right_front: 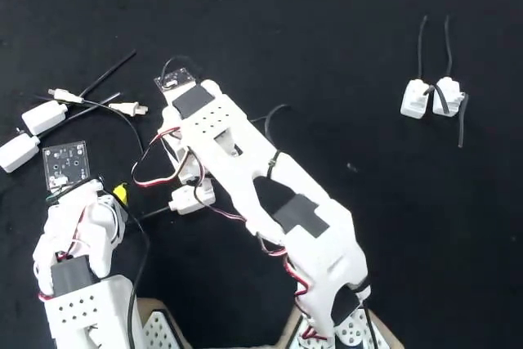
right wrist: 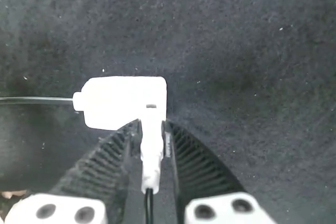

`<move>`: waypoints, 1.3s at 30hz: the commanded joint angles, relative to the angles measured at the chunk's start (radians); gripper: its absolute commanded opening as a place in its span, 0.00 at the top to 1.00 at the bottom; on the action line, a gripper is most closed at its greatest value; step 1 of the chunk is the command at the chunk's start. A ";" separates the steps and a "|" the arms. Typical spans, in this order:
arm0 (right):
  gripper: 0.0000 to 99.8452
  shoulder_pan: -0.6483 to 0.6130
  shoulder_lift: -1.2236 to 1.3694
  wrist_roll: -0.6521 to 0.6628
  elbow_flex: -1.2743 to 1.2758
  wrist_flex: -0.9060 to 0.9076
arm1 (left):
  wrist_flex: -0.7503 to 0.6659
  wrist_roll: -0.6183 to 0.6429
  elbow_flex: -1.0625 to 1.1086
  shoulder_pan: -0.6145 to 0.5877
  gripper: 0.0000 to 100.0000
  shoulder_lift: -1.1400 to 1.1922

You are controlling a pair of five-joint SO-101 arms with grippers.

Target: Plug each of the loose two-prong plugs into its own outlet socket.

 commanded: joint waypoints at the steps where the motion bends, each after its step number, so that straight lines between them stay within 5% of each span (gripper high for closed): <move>1: 0.99 -0.015 0.019 0.015 -0.039 0.005 | 0.003 -0.008 -0.015 -0.008 0.78 -0.011; 39: 0.99 -0.005 0.116 0.117 -0.249 0.181 | -0.002 -0.008 -0.021 -0.051 0.78 -0.011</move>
